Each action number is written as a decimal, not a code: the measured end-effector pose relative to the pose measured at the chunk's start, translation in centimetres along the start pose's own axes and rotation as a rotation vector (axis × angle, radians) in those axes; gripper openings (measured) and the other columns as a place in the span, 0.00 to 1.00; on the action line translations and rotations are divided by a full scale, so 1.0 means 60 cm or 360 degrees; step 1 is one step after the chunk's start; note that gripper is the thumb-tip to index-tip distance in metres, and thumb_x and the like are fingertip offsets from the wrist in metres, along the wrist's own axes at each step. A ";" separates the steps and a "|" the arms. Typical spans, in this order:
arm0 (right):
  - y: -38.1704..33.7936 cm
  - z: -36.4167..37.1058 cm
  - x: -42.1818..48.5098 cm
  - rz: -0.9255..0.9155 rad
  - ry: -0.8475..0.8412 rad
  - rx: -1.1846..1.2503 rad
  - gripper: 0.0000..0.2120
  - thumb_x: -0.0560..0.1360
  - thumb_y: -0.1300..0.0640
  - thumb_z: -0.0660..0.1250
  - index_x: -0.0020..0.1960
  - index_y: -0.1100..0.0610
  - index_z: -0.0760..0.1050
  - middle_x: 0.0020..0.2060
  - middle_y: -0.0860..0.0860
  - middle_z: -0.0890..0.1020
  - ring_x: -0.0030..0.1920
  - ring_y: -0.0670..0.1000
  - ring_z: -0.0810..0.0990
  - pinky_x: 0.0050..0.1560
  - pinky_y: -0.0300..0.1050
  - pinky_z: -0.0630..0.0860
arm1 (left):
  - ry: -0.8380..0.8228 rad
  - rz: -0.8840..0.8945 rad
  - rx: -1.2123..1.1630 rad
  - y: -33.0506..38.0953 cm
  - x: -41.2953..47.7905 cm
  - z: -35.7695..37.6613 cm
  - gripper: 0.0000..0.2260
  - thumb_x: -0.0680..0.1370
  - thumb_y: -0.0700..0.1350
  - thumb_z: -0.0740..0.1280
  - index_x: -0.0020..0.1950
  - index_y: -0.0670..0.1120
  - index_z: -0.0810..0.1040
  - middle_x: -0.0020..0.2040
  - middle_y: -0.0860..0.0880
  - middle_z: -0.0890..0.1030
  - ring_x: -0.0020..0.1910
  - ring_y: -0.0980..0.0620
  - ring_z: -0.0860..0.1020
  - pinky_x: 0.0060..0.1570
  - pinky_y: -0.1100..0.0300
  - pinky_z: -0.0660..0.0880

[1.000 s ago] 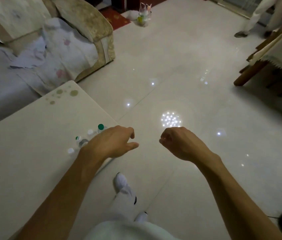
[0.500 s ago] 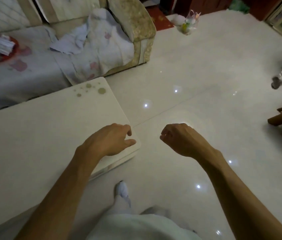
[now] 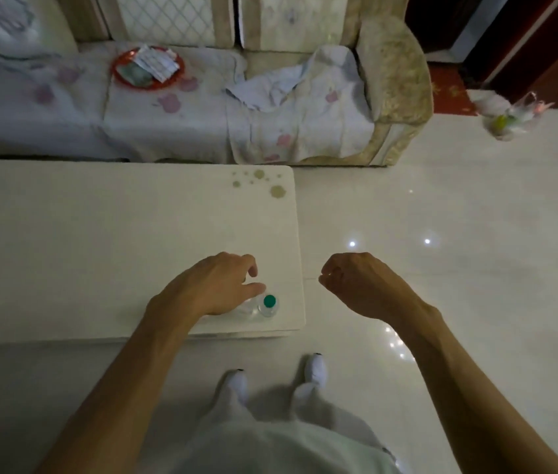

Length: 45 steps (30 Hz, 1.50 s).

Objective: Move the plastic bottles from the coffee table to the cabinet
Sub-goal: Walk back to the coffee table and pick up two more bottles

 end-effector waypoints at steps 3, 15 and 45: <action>0.026 -0.014 0.022 -0.0183 -0.0087 -0.0043 0.16 0.79 0.47 0.61 0.60 0.55 0.77 0.54 0.52 0.82 0.52 0.53 0.81 0.51 0.44 0.76 | 0.0061 -0.0126 -0.0121 0.021 0.000 0.017 0.18 0.78 0.58 0.61 0.64 0.50 0.71 0.62 0.49 0.77 0.52 0.51 0.77 0.52 0.59 0.72; 0.085 0.014 0.097 -0.0564 -0.0413 -0.0209 0.16 0.80 0.47 0.60 0.60 0.56 0.76 0.55 0.52 0.82 0.54 0.53 0.80 0.53 0.46 0.75 | 0.0155 -0.0448 -0.0437 0.063 0.013 0.121 0.17 0.77 0.58 0.62 0.60 0.50 0.73 0.57 0.49 0.79 0.51 0.49 0.78 0.54 0.52 0.75; 0.138 0.555 0.315 -0.0120 -0.0380 0.0465 0.45 0.65 0.50 0.78 0.74 0.55 0.58 0.71 0.53 0.68 0.69 0.54 0.69 0.66 0.48 0.69 | 0.0702 -0.0600 -0.0929 -0.184 0.312 0.465 0.32 0.76 0.47 0.68 0.74 0.48 0.55 0.64 0.45 0.75 0.60 0.47 0.77 0.58 0.55 0.74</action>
Point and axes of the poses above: each hand's wrist, its own x-axis towards the middle knuckle, its own z-axis out of the palm, y = z × x, the point moved 1 cm from there along x, towards the middle knuckle
